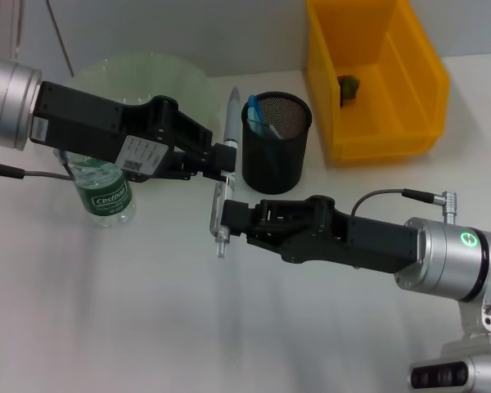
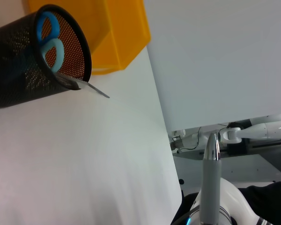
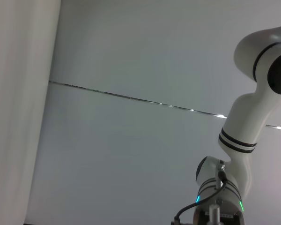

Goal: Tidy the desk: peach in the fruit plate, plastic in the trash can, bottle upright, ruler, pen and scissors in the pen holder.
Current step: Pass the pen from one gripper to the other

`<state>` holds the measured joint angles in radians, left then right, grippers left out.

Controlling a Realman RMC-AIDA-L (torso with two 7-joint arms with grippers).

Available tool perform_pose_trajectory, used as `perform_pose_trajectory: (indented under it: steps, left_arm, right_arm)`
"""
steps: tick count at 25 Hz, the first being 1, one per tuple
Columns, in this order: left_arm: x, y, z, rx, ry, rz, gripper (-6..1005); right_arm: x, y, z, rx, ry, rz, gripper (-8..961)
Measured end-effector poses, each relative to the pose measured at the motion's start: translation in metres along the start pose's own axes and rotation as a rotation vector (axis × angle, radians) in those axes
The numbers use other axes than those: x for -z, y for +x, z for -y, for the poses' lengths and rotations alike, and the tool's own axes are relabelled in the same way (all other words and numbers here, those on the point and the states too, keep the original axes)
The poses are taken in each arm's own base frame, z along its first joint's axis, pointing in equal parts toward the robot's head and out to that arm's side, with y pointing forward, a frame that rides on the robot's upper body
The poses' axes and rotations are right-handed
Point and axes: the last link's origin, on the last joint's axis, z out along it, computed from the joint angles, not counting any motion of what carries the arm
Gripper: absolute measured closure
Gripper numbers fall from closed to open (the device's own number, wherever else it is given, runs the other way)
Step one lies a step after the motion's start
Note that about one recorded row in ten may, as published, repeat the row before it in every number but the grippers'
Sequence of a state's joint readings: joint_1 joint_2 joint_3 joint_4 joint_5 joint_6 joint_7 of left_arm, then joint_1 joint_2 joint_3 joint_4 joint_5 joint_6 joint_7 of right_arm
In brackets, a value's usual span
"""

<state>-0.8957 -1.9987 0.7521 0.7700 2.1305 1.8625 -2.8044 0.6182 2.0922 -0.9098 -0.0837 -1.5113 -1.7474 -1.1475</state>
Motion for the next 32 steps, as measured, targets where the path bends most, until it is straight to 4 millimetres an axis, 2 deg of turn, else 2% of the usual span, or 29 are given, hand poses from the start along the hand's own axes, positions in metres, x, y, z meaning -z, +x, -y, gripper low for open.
perform_pose_trajectory:
  steps: [8,17,28,32]
  left_arm:
    - [0.0014,0.0009,-0.0019,-0.017,-0.005,0.000,795]
    - [0.0017,0.0032,-0.0018,-0.014,0.001,-0.011,778]
    - [0.0050,0.0045,0.0001,-0.014,0.008,-0.028,611]
    - [0.0062,0.0036,0.0002,-0.024,0.003,-0.026,519]
  right_arm:
    - [0.0000,0.0001,-0.0002,-0.001,-0.002,0.000,822]
    - [-0.0002,-0.0002,0.0000,-0.001,-0.001,0.004,818]
    - [0.0009,-0.0006,0.0008,-0.001,0.004,0.004,813]
    - [0.0019,-0.0014,0.0013,-0.002,0.008,0.004,811]
